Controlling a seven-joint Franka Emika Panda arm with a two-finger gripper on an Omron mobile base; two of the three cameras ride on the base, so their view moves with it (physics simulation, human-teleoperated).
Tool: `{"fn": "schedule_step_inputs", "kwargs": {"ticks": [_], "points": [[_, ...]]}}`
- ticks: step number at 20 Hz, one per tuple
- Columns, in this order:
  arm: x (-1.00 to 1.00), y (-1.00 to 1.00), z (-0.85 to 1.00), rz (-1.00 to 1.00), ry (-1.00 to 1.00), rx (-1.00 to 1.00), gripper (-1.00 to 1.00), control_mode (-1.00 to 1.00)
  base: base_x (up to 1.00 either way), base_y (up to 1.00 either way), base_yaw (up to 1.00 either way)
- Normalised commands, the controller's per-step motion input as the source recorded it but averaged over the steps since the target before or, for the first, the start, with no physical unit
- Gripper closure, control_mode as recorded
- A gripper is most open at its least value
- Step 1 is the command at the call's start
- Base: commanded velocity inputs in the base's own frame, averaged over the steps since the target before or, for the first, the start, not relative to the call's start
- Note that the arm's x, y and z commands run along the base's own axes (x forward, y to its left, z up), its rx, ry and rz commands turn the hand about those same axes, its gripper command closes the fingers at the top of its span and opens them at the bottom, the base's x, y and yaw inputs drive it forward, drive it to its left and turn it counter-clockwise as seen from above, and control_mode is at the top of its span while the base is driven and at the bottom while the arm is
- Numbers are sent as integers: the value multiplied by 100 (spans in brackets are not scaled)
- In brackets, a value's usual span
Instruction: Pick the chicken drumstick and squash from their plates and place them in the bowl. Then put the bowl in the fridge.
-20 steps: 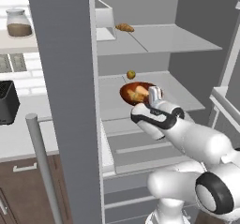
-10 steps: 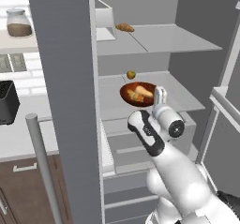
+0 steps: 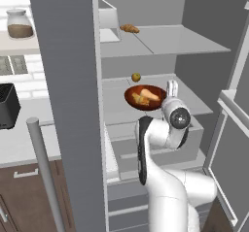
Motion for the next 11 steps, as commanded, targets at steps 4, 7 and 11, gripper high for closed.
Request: {"fn": "schedule_step_inputs", "kwargs": {"ticks": [4,7,11], "points": [[-66,-70,100,-5,46,0,-100,-100,0,0,0],[-81,-40,99,-1,45,0,-100,-100,0,0,0],[-100,-6,11,0,10,-6,-100,-100,0,0,0]]}}
